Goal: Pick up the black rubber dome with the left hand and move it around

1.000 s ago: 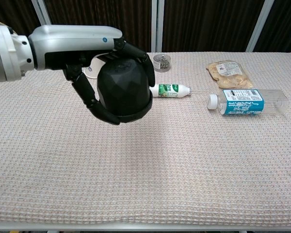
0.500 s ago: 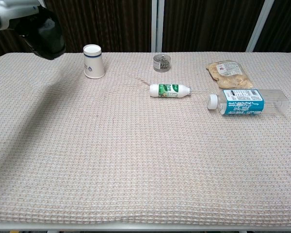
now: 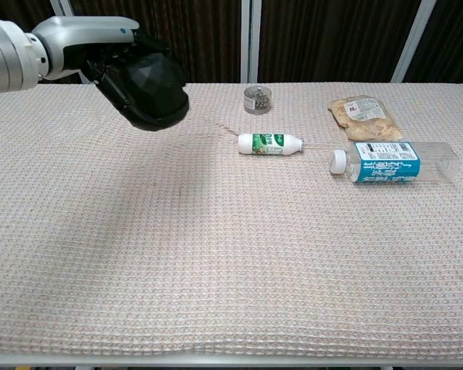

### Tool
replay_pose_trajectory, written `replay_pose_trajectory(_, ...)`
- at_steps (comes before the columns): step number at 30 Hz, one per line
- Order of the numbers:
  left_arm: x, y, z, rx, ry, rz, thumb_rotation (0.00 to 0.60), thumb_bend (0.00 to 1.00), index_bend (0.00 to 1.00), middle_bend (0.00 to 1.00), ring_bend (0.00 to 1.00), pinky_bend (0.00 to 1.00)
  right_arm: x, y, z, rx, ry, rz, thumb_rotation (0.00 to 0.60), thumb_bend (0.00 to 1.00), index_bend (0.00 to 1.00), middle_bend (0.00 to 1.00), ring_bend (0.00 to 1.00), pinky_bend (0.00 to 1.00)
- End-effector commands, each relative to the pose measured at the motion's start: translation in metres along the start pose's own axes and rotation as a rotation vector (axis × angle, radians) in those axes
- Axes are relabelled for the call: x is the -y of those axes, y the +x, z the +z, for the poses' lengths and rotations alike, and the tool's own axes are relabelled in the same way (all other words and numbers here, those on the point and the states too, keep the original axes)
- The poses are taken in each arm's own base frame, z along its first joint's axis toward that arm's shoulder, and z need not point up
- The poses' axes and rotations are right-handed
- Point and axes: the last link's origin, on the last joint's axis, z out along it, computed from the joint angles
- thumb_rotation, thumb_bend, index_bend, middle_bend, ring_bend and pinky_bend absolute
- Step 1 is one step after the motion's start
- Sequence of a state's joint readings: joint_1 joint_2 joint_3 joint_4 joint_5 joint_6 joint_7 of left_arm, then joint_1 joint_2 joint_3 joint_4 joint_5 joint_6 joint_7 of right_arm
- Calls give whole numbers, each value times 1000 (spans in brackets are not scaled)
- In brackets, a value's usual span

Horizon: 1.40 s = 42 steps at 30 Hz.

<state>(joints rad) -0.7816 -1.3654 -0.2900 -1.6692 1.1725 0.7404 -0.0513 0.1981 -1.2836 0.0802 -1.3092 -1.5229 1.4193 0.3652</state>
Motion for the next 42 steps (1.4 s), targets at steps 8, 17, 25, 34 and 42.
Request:
replay_pose_trajectory(8,61,13,-7,-110,165,203,600,158,342,402,333,408,-3,5,0,-16,-9,3,600,52,0,0,0,0)
replay_pose_trajectory(17,113,31,-6,-175,388,228,600,151,336,402,332,396,1,7,-2,-22,3,-15,600,51,0,0,0,0)
replay_pose_trajectory(25,78,-3,-23,-117,259,142,600,150,336,402,332,396,8,14,-3,-43,12,-26,600,51,0,0,0,0)
replay_pose_trajectory(34,50,-63,-23,-32,121,123,600,150,333,412,332,396,12,14,-1,-35,0,-35,600,52,0,0,0,0)
replay_pose_trajectory(42,55,-97,-7,-14,130,84,600,150,333,412,332,396,10,13,-1,-28,-8,-35,600,51,0,0,0,0)
